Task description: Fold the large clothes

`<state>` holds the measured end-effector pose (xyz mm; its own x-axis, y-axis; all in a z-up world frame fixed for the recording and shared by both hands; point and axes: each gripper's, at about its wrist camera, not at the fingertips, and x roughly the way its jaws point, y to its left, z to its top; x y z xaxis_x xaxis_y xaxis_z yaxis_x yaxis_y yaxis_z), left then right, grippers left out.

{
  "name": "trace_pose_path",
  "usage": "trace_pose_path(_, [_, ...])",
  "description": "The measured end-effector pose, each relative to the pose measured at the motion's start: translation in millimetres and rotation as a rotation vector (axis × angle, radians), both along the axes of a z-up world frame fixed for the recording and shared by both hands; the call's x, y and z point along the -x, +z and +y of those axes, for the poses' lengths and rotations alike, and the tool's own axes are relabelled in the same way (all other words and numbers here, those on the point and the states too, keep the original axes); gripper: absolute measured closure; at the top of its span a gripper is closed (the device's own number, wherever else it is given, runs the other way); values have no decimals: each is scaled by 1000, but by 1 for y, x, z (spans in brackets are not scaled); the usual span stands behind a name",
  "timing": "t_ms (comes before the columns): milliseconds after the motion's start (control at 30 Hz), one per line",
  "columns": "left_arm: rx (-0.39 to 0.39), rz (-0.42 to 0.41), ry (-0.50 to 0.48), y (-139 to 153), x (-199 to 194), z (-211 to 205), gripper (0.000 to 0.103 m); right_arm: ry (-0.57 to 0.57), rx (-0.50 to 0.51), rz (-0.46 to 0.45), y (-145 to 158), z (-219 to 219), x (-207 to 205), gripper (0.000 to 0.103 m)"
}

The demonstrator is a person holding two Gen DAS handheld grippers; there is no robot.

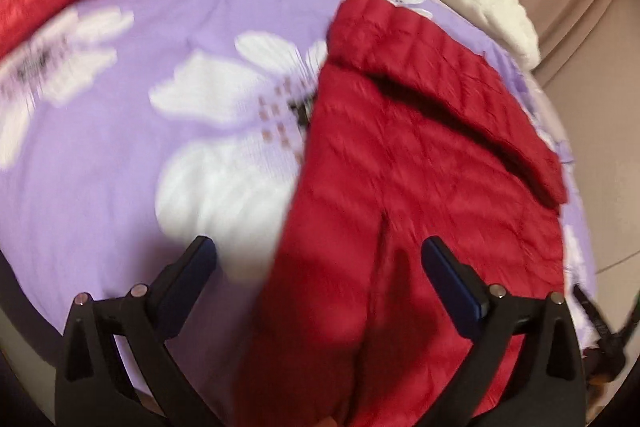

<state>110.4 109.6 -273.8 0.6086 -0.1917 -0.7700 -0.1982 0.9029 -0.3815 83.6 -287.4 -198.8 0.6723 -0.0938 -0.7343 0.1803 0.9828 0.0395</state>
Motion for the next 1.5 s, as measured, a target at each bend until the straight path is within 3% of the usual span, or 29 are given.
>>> trace_pose_path(200, [-55, -16, -39, -1, 17, -15, 0, -29, -38, 28, -19, -8, 27, 22])
trace_pose_path(333, [-1, -22, -62, -4, 24, -19, 0, -40, -72, 29, -25, -11, 39, 22])
trace_pose_path(600, [-25, -41, -140, -8, 42, -33, 3, -30, -137, 17, -32, -5, 56, 22])
trace_pose_path(800, [-29, -30, -149, -9, 56, -30, 23, 43, -202, 23, -34, 11, 68, 26])
trace_pose_path(833, [-36, -31, -156, -9, 58, -31, 25, 44, -209, 23, -35, 14, 70, 30])
trace_pose_path(900, [-53, -31, -147, -9, 60, -31, 34, 44, -198, 13, -35, 18, 72, 56])
trace_pose_path(967, [-59, -23, -126, -8, 61, -29, 51, 39, -189, -1, -33, 19, 73, 68])
trace_pose_path(1033, [-70, -15, -103, -7, 62, -29, 61, 39, -197, -12, -33, 18, 74, 75])
trace_pose_path(1067, [-50, -21, -108, -6, 63, -28, 73, 37, -201, -15, -31, 16, 73, 76])
trace_pose_path(1133, [11, -21, -121, -4, 65, -27, 81, 34, -204, -29, -29, 16, 74, 79])
trace_pose_path(1333, [53, -26, -150, 7, 62, -29, 87, 29, -270, -99, -9, 6, 78, 84])
trace_pose_path(1500, [137, -100, -143, 32, 60, -21, 88, 42, -293, -152, 11, 6, 73, 85])
